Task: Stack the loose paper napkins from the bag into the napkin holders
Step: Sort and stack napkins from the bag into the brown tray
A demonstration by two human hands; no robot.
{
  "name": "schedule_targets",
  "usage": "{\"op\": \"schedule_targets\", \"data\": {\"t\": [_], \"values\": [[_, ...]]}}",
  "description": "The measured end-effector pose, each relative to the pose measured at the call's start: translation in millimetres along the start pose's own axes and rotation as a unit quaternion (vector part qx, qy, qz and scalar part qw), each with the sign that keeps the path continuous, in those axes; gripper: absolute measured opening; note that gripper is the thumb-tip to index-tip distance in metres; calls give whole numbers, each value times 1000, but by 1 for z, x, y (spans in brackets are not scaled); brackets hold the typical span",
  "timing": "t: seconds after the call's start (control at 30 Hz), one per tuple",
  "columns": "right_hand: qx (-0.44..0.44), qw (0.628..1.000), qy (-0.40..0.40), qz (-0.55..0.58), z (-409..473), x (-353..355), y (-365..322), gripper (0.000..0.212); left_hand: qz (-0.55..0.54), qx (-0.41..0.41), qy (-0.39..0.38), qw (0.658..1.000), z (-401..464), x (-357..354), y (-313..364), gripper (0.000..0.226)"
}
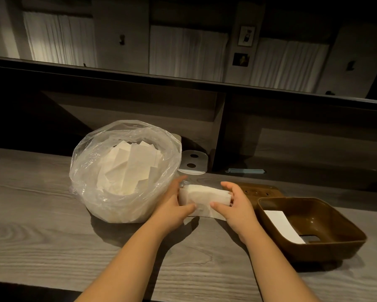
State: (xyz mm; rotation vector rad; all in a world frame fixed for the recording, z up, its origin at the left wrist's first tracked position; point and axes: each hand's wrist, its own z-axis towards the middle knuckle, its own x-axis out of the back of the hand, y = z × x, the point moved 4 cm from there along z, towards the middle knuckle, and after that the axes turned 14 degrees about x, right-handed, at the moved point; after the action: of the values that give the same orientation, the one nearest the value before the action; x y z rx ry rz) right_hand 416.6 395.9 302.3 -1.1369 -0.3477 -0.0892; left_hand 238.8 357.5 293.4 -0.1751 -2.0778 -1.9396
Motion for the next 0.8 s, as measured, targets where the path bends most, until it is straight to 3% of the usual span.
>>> {"op": "schedule_targets", "data": {"t": [0.1,0.2,0.33,0.43,0.5,0.57,0.63,0.7,0.8], "values": [[9,1000,-10,-2,0,-3,-4,60,22,31,20,999,0,-1,0,41],[-17,998,4,57,-1,0,-7,50,-83,34,40,995,-4,2,7,25],[-54,984,-149,83,-5,-6,-15,40,-240,27,14,970,-10,-3,15,14],[-49,981,-165,91,-9,-11,-22,22,-295,40,-8,955,-10,-7,18,20],[-40,982,-139,121,-8,-11,-22,18,-355,69,-52,931,-8,-9,16,54],[-37,977,-112,176,-8,-11,-24,21,-386,97,-146,905,-7,-15,12,93],[-35,974,-85,205,-8,-11,-27,23,-364,115,-219,898,-12,-23,11,86],[-16,987,-70,141,-7,-12,-27,20,-315,114,-213,918,-14,-27,13,60],[33,999,-38,11,-4,-10,-26,19,-306,119,-186,926,-8,-27,10,59]]}}
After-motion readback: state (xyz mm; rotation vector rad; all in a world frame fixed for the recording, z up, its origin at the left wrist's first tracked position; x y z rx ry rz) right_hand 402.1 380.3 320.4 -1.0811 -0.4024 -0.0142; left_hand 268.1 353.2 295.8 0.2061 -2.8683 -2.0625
